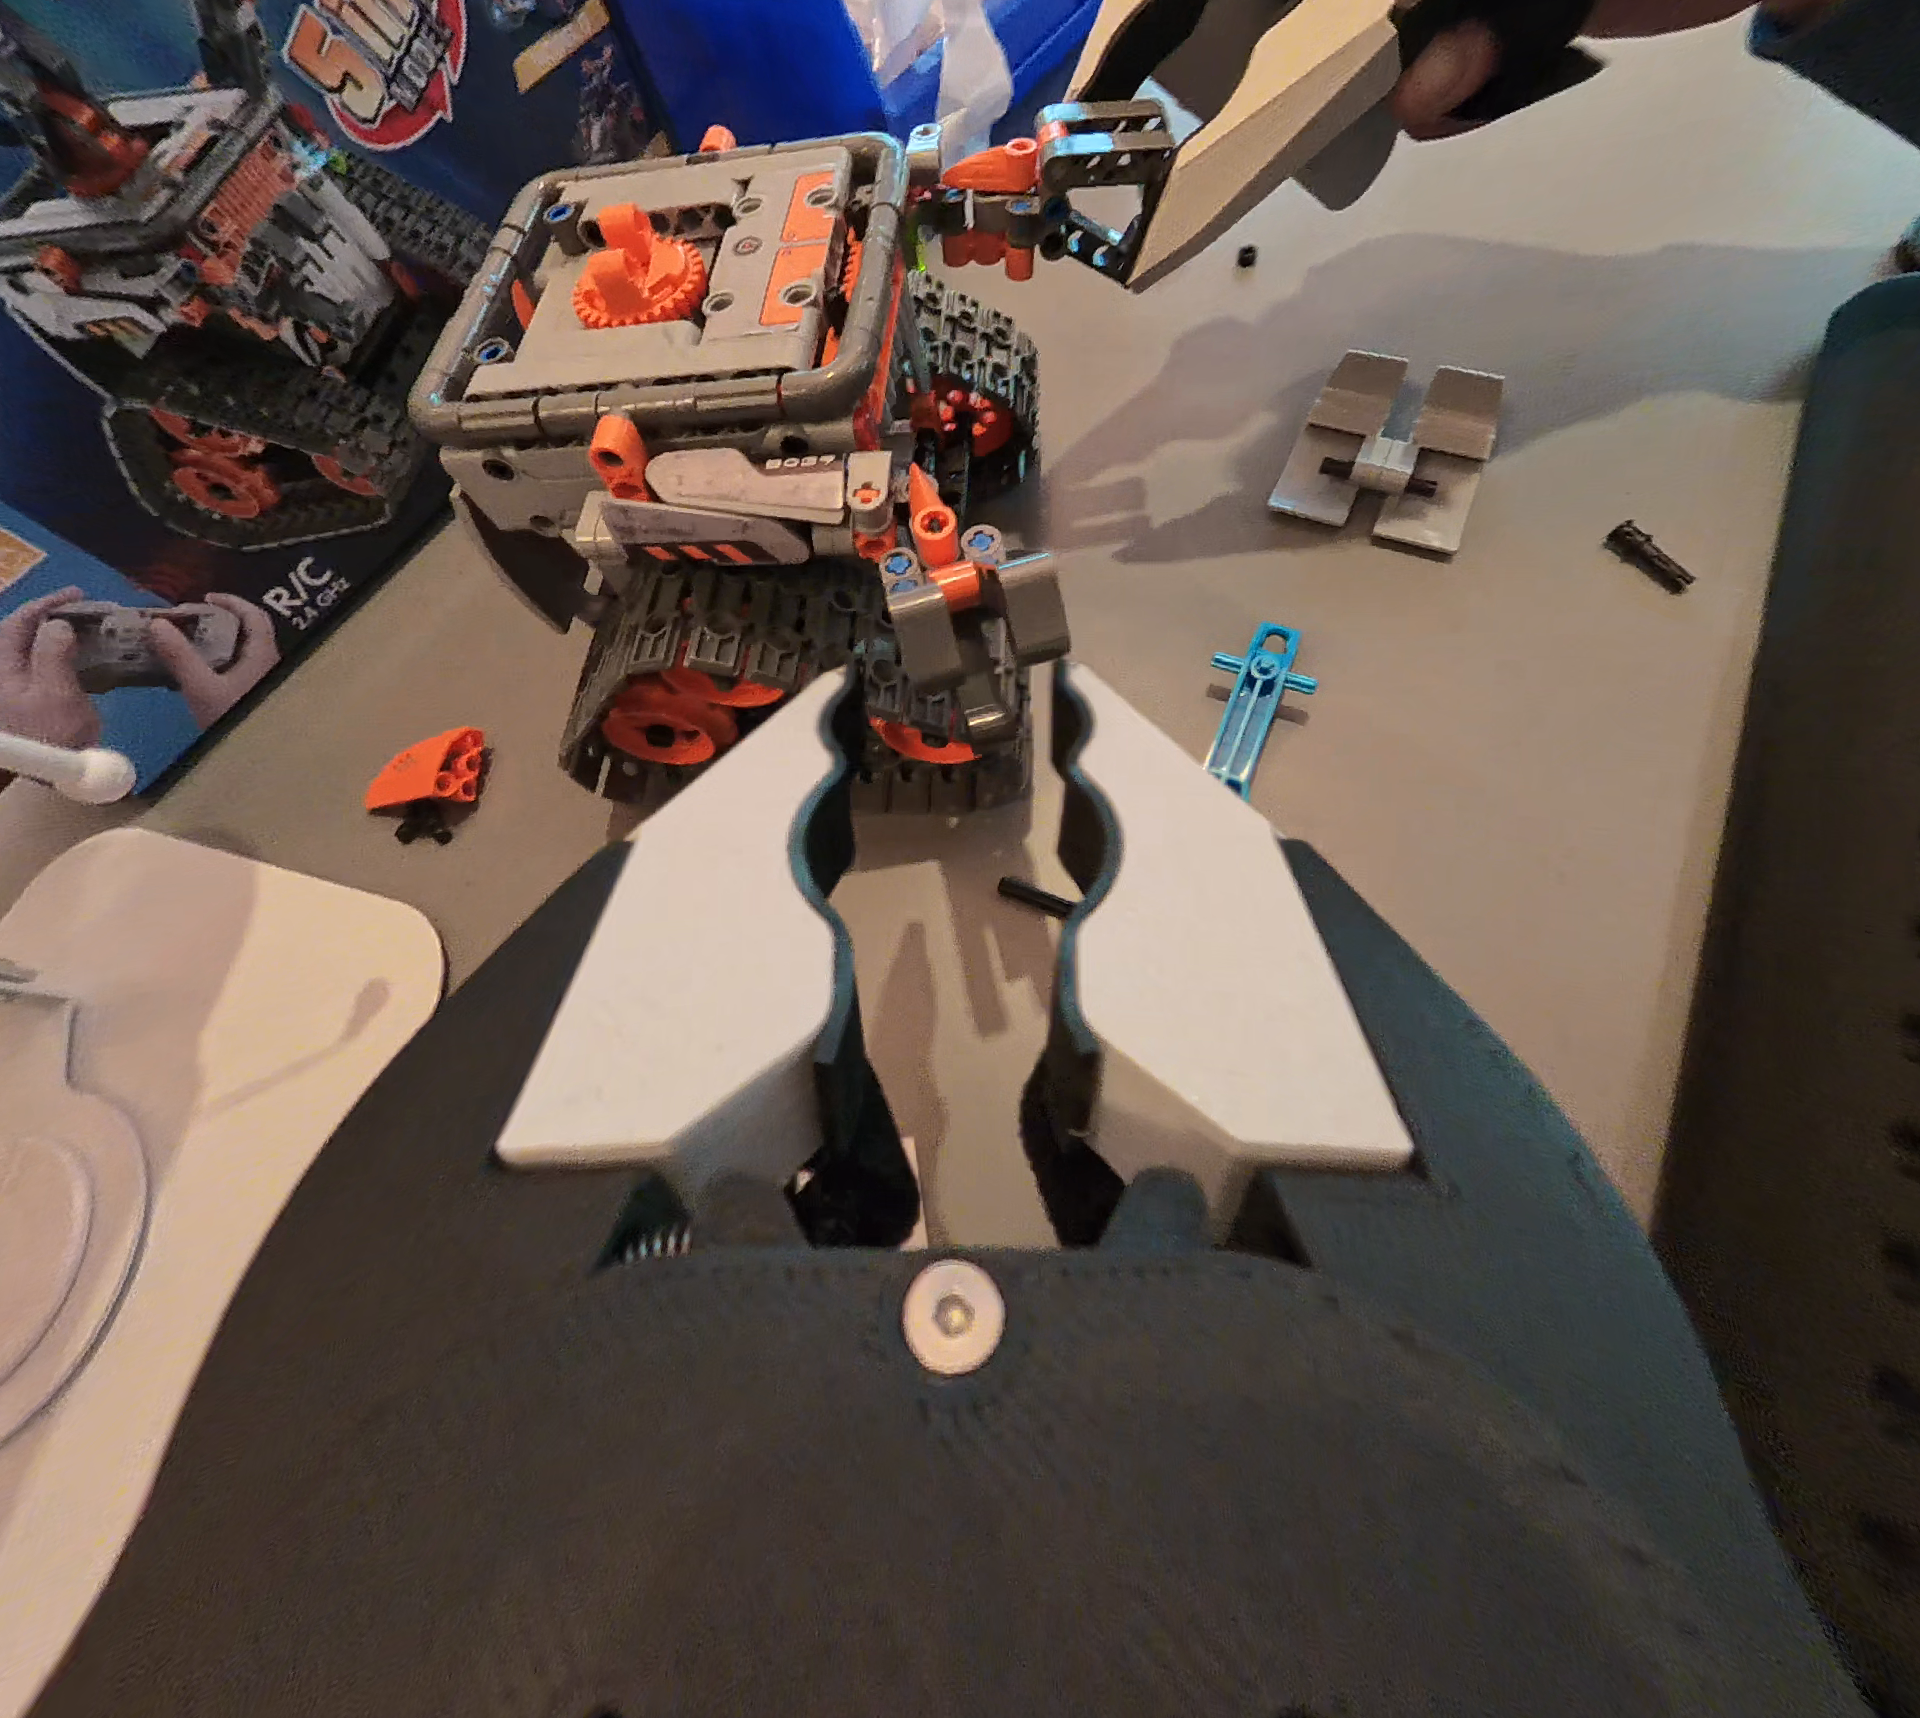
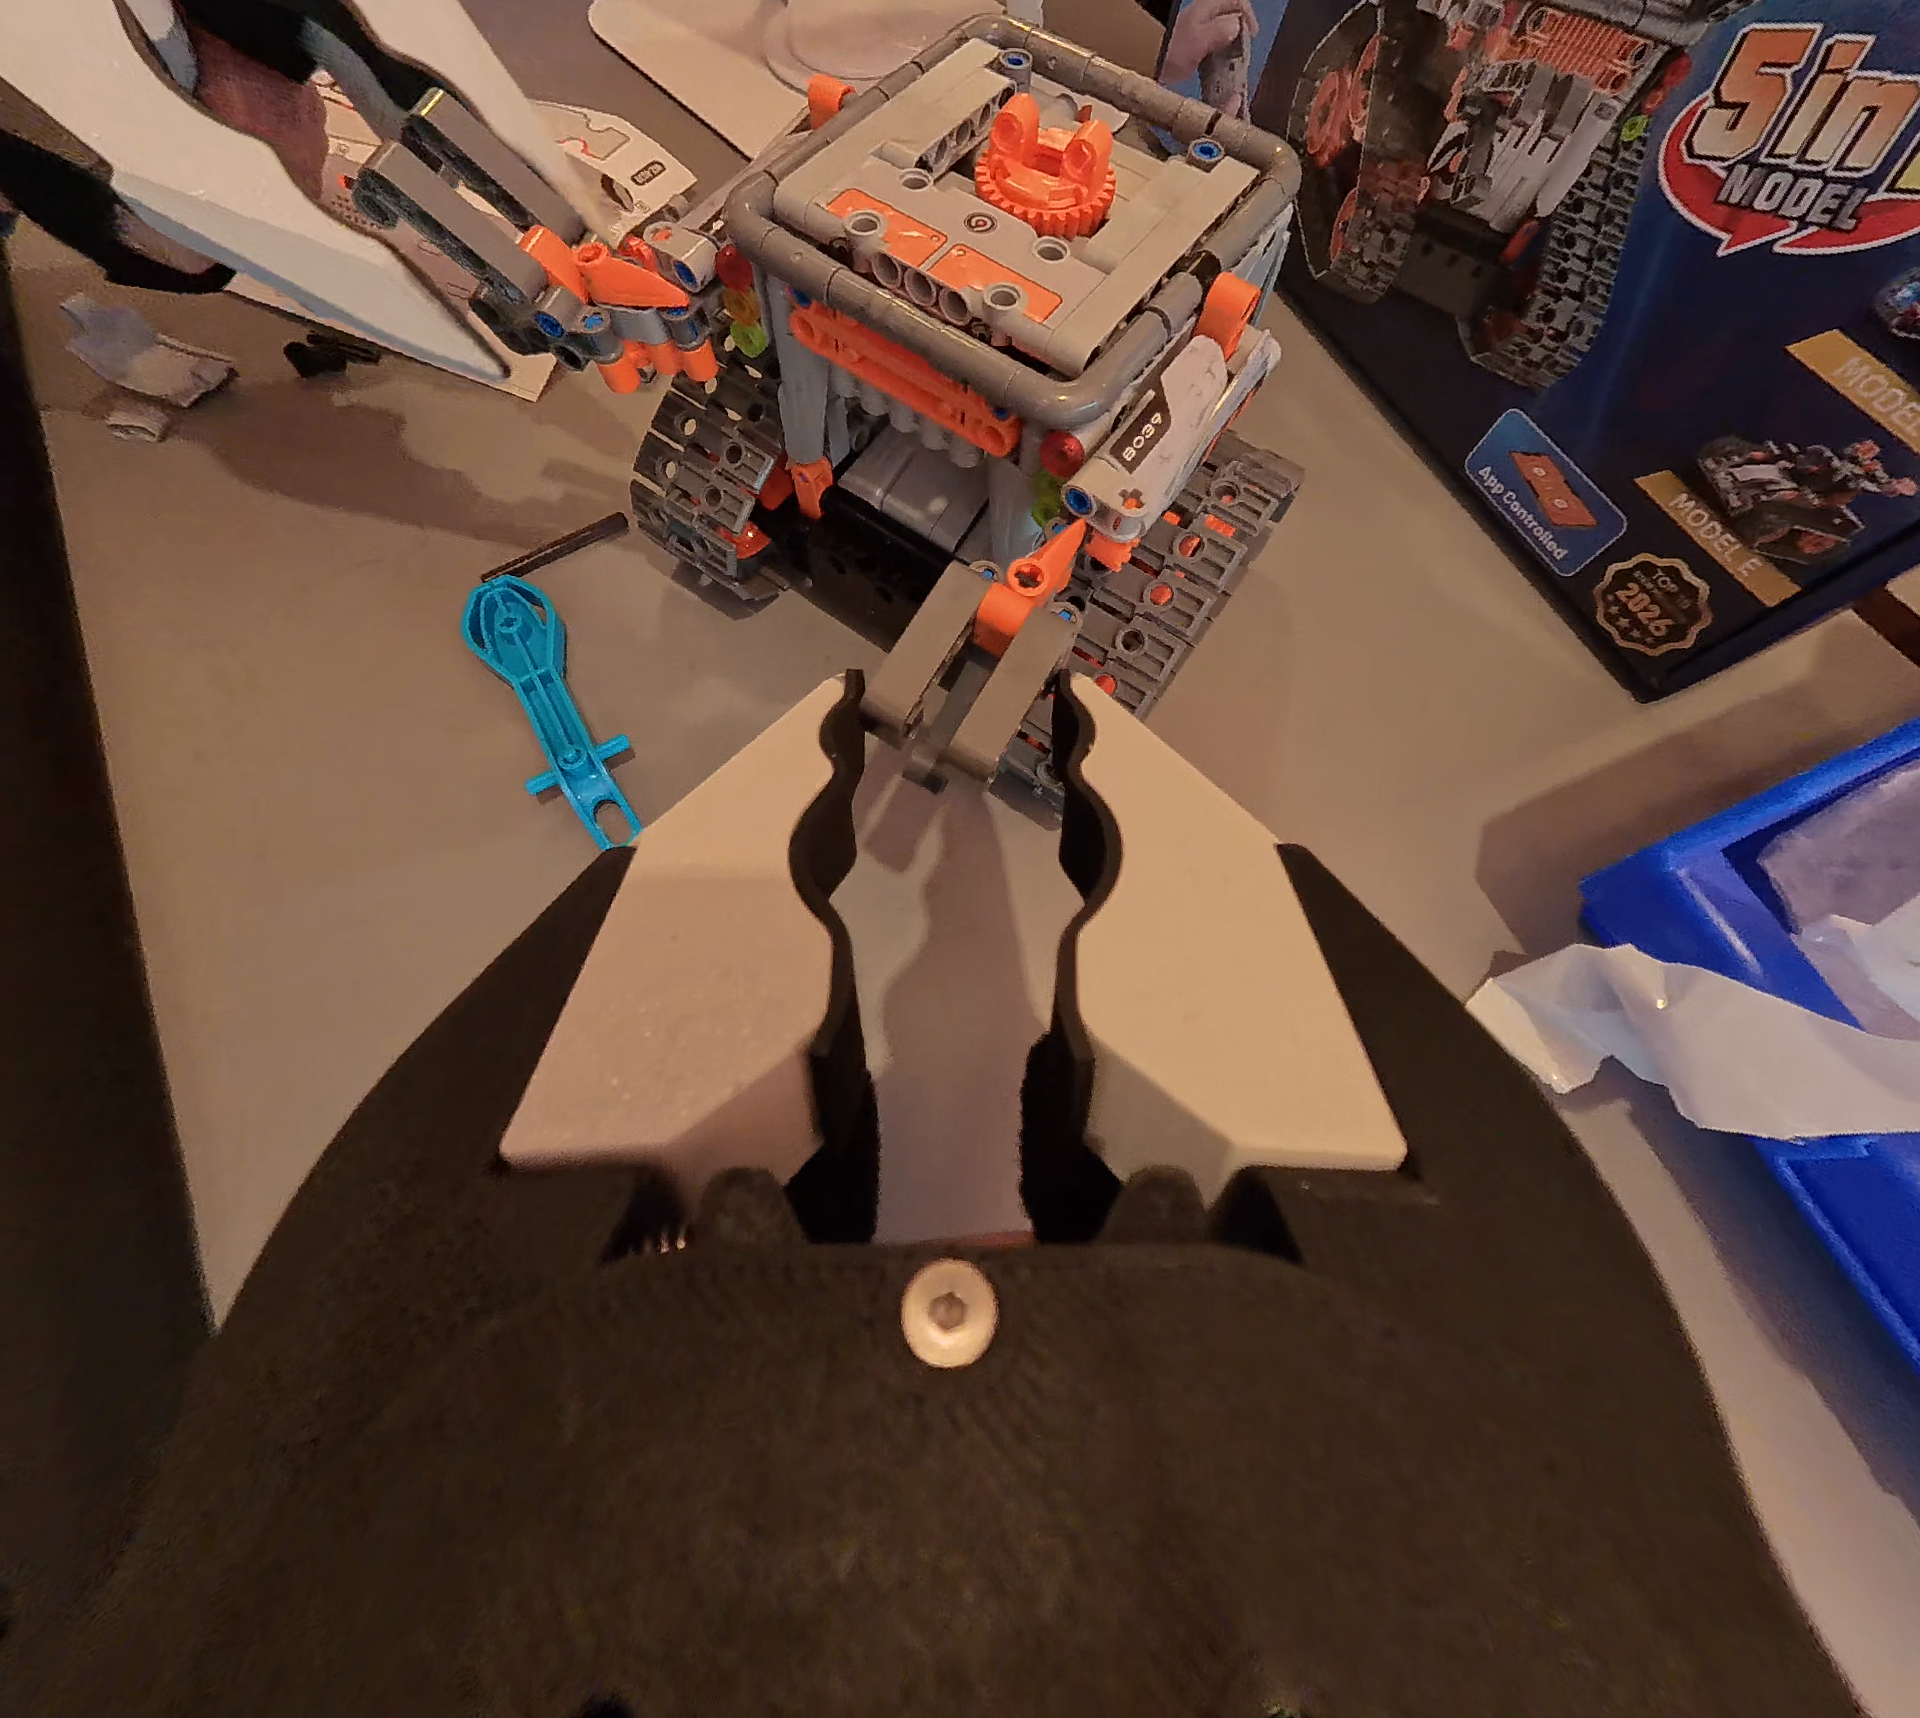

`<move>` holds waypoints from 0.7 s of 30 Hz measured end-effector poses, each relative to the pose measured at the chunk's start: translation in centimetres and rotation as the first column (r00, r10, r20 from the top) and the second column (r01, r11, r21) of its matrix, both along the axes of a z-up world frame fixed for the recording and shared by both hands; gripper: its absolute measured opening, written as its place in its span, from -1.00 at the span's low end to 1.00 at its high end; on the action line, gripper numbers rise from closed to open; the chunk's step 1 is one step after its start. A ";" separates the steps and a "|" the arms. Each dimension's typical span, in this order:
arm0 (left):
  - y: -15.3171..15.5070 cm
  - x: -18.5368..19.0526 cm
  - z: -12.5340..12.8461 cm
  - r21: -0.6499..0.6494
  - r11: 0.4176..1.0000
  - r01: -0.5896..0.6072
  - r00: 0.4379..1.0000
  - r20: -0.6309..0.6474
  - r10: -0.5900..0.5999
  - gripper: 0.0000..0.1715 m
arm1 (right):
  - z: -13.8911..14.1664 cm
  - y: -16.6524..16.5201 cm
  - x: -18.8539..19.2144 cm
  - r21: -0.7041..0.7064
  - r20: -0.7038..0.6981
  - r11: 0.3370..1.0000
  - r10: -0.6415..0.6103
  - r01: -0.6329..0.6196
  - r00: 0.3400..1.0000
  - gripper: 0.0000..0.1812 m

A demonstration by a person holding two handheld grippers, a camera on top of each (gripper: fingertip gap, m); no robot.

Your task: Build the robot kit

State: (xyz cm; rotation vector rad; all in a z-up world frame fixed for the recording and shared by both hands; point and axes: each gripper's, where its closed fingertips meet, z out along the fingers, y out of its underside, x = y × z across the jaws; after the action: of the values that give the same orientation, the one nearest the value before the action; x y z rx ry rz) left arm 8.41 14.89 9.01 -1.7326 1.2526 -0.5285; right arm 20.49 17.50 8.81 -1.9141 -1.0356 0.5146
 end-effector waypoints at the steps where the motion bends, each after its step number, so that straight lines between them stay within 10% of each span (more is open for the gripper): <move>1: -0.1 0.1 0.2 0.004 1.000 0.009 1.000 0.014 -0.009 -0.75 | 0.0 0.0 0.1 -0.005 -0.002 1.000 0.000 0.000 1.000 -0.63; 8: 0.5 -1.0 1.3 -0.029 0.999 0.046 0.997 0.055 -0.044 -0.94 | 0.5 -0.1 0.4 -0.010 -0.023 1.000 0.009 -0.010 1.000 -0.65; 14: -0.2 -1.7 0.5 -0.095 0.994 0.059 0.998 0.010 -0.058 -0.45 | -0.3 -0.4 1.2 -0.043 0.033 0.999 -0.016 0.018 0.999 -0.50; 21: -0.4 -10.7 0.5 -0.135 0.990 -0.048 0.982 -0.188 0.022 -0.36 | 1.5 -2.8 2.7 0.014 0.026 0.998 -0.057 0.057 0.998 -0.49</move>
State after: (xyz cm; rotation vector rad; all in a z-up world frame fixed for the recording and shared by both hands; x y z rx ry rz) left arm -2.33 14.54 9.48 -1.9540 1.3390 -0.4500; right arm 23.22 14.69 10.30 -1.9377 -0.9953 0.4504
